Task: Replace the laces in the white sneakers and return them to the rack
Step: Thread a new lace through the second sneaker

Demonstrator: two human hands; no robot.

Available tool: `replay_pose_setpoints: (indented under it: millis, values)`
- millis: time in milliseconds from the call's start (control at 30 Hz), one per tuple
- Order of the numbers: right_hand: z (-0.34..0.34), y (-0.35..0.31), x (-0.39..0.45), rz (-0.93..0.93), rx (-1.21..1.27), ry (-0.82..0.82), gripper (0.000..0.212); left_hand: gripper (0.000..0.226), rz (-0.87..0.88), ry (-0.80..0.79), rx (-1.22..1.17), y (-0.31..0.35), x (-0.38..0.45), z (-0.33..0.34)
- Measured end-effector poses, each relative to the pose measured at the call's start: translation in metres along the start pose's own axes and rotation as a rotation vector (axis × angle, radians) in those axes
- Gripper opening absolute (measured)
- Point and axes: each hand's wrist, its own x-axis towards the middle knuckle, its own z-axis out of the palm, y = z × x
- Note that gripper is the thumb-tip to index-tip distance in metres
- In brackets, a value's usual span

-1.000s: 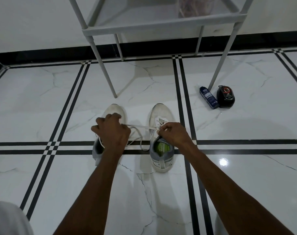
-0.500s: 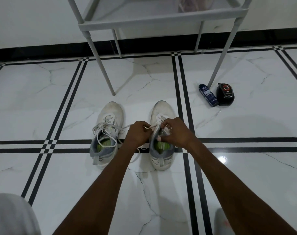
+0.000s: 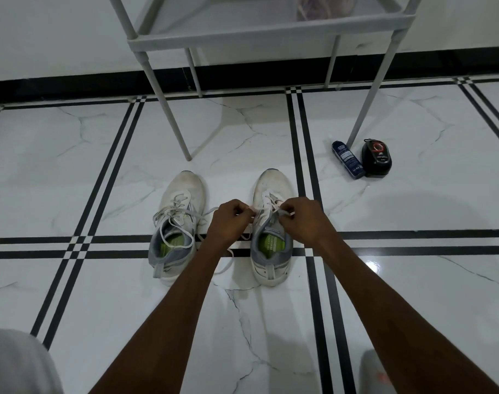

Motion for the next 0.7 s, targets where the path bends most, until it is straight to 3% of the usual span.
replay_pose_setpoints:
  millis: [133,267,400,600,700]
  values:
    - [-0.002,0.002,-0.001,0.021,0.048,0.003,0.017,0.02,-0.034,-0.026,-0.015,0.003,-0.001,-0.004]
    - [-0.006,0.001,0.007,0.055,0.066,-0.061,0.027,0.037,0.025,-0.068,0.116,0.016,-0.006,-0.015]
    - [-0.005,-0.015,0.019,-0.061,0.146,-0.003,0.04,0.041,0.118,-0.15,0.142,0.034,-0.004,-0.031]
    - [-0.004,-0.054,0.041,-0.269,0.158,-0.261,0.016,0.041,0.196,-0.152,0.102,0.042,-0.005,-0.07]
    - [-0.005,-0.049,0.055,-0.072,0.254,-0.165,0.016,0.041,0.199,-0.06,0.125,0.039,-0.009,-0.095]
